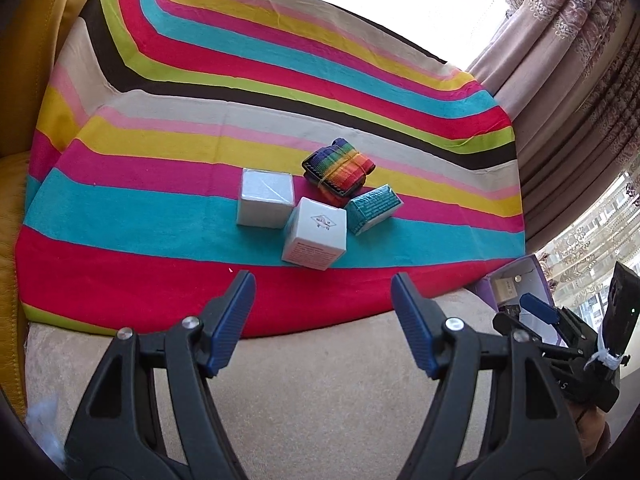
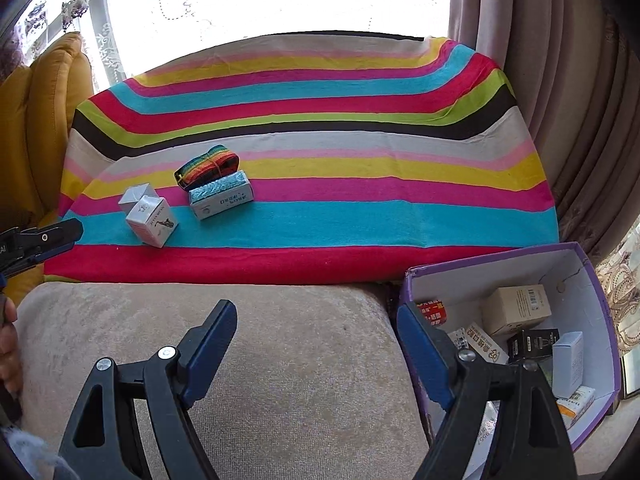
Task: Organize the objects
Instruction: 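Grasp the white red-logo box with the left tool while the right tool approaches the teal box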
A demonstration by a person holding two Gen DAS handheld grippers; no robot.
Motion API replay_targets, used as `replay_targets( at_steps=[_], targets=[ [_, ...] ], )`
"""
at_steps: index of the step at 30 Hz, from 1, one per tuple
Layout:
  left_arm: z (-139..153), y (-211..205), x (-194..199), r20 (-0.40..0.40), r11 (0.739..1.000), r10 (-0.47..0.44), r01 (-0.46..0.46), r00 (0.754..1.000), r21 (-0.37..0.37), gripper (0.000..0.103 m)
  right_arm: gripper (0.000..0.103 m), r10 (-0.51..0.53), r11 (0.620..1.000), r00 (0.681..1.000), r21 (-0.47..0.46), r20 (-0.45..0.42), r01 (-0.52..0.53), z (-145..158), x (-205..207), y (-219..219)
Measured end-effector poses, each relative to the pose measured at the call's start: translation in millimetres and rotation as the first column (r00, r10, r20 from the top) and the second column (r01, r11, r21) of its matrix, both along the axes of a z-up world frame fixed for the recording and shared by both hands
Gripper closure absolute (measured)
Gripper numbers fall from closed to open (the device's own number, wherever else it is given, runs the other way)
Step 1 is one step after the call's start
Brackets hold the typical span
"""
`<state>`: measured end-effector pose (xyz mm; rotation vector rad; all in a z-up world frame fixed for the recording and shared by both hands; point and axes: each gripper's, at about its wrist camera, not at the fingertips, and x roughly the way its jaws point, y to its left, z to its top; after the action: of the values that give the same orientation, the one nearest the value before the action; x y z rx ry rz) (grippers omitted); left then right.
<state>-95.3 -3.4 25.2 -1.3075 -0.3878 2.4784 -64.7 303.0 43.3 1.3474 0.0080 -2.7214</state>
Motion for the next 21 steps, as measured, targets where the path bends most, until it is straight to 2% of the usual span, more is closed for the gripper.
replay_targets(
  at_steps=[8, 13, 15, 17, 18, 21],
  targets=[
    [-26, 25, -40, 0.125, 0.995, -0.079, 0.086, 0.989, -0.052, 0.033, 0.02, 0.057, 0.998, 0.998, 0.011, 0.02, -0.057, -4, -20, -21],
    [-34, 36, -57, 0.159, 0.99, -0.078, 0.094, 0.984, -0.101, 0.033, 0.019, 0.078, 0.997, 0.996, 0.023, 0.034, -0.078, -9, -35, -32],
    [-36, 39, -63, 0.169, 0.989, -0.077, 0.097, 0.983, -0.114, 0.036, 0.02, 0.092, 0.995, 0.995, 0.035, 0.04, -0.093, -11, -39, -37],
    [-39, 42, -67, 0.182, 0.988, -0.079, 0.101, 0.98, -0.115, 0.05, 0.02, 0.106, 0.993, 0.993, 0.048, 0.045, -0.108, -12, -44, -42],
    [-41, 43, -69, 0.184, 0.988, -0.081, 0.103, 0.98, -0.116, 0.052, 0.02, 0.111, 0.992, 0.993, 0.053, 0.045, -0.113, -13, -47, -44],
    [-40, 42, -67, 0.164, 0.99, -0.078, 0.095, 0.983, -0.101, 0.053, 0.02, 0.12, 0.991, 0.992, 0.061, 0.044, -0.123, -13, -54, -49]
  ],
)
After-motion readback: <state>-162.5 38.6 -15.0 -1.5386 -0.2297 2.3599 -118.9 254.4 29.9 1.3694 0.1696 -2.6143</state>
